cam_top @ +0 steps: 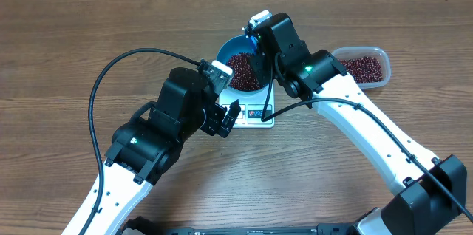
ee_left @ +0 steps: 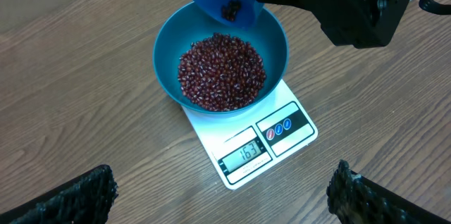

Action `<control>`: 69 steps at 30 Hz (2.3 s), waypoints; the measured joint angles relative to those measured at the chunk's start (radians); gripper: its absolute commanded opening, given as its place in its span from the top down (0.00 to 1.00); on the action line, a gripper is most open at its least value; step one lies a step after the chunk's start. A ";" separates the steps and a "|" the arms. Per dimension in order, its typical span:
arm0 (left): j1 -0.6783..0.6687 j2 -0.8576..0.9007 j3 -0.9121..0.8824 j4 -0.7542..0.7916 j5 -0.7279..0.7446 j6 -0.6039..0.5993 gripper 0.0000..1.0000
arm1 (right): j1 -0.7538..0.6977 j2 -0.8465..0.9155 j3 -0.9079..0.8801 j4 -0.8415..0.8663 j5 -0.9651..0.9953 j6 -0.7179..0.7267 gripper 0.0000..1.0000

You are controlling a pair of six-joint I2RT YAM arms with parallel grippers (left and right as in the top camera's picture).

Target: Scoop item into bowl and weigh 150g on scale

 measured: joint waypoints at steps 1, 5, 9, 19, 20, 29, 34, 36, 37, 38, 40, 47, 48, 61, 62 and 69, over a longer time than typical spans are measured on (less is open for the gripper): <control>0.000 0.000 0.000 0.000 0.000 0.000 0.00 | 0.000 0.000 0.000 0.001 0.000 0.000 0.96; 0.000 0.000 0.000 0.000 0.000 0.000 0.00 | 0.000 0.000 0.000 0.001 0.000 0.000 0.96; 0.000 0.000 0.000 0.000 0.000 0.000 0.01 | 0.000 0.000 0.000 0.001 0.000 0.000 0.96; 0.000 0.000 0.000 0.000 0.000 0.000 0.01 | 0.000 0.000 0.000 0.000 0.000 0.000 0.96; 0.000 0.000 0.000 0.000 0.000 0.000 0.00 | 0.000 0.000 0.000 0.001 0.000 0.000 0.96; 0.000 0.000 0.000 0.000 0.000 0.000 0.00 | 0.000 0.000 0.000 0.002 0.000 0.000 0.96; 0.000 0.000 0.000 0.000 0.000 0.000 0.01 | 0.000 0.008 0.000 0.005 0.000 0.000 0.96; 0.000 0.000 0.000 0.000 0.000 0.000 0.01 | 0.000 0.020 0.000 0.008 0.000 0.000 0.96; 0.000 0.000 0.000 0.000 0.000 0.000 0.00 | 0.000 0.027 0.000 0.011 0.000 0.000 0.96; 0.000 0.000 0.000 0.000 0.000 0.000 0.01 | 0.000 0.034 0.000 0.013 0.000 0.000 0.96; 0.000 0.000 0.000 0.000 0.000 0.000 0.00 | 0.000 0.046 0.000 0.017 0.000 0.000 0.96; 0.000 0.000 0.000 0.000 0.000 0.000 0.01 | 0.000 0.084 0.000 0.019 -0.022 0.000 0.96; 0.000 0.000 0.000 0.000 0.000 0.000 0.00 | 0.000 0.093 0.000 0.019 -0.025 0.001 0.96; 0.000 0.000 0.000 0.000 0.000 0.000 0.00 | 0.000 0.123 0.000 0.042 -0.031 0.000 0.96; 0.000 0.000 0.000 0.000 0.000 0.000 0.01 | 0.000 0.123 0.000 0.043 -0.032 0.000 0.96; 0.000 0.000 0.000 0.000 0.000 0.000 0.00 | 0.000 0.123 0.000 0.049 -0.032 0.000 0.96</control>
